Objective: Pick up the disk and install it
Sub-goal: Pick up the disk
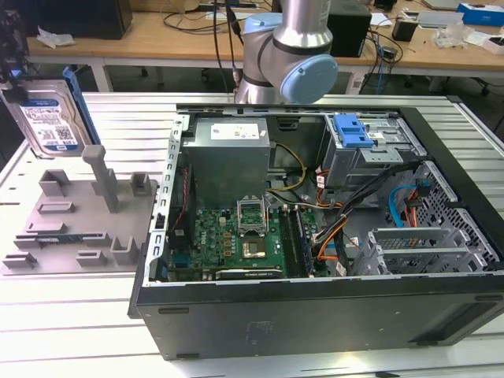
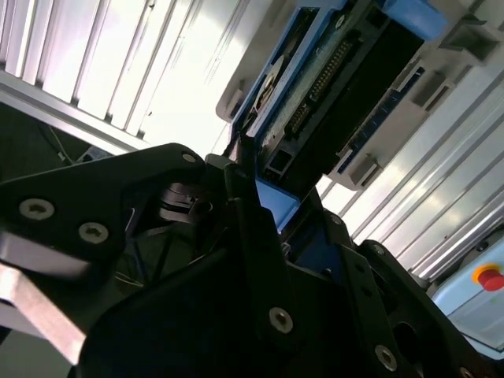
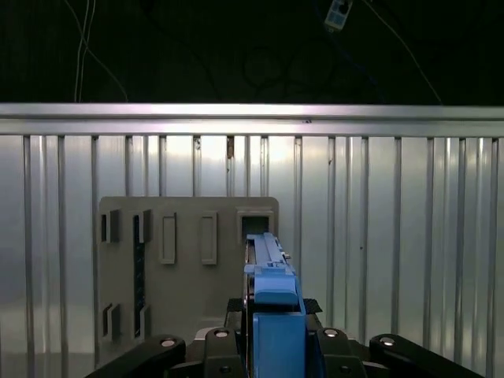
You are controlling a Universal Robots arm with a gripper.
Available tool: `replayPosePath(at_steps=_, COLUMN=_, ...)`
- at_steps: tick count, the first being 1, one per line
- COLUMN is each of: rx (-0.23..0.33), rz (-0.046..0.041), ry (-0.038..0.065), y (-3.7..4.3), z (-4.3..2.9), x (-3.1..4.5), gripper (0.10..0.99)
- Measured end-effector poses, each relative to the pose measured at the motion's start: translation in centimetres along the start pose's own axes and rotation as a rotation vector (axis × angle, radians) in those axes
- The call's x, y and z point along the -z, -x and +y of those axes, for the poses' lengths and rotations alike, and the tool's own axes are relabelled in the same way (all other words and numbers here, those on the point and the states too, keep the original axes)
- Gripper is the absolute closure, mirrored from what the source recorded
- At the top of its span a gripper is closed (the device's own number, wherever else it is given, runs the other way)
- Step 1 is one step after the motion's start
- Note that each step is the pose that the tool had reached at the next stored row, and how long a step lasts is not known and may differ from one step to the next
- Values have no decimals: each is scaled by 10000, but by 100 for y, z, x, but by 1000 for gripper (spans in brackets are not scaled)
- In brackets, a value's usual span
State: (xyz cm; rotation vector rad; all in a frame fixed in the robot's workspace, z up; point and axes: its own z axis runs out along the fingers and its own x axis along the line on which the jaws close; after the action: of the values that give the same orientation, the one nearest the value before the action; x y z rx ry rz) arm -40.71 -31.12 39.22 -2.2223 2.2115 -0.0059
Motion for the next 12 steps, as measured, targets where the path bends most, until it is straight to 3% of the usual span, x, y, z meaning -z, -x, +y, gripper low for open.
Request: replayPosePath(at_steps=12, rx=0, rz=-1, ry=1, y=1, z=-54, x=490, gripper=722)
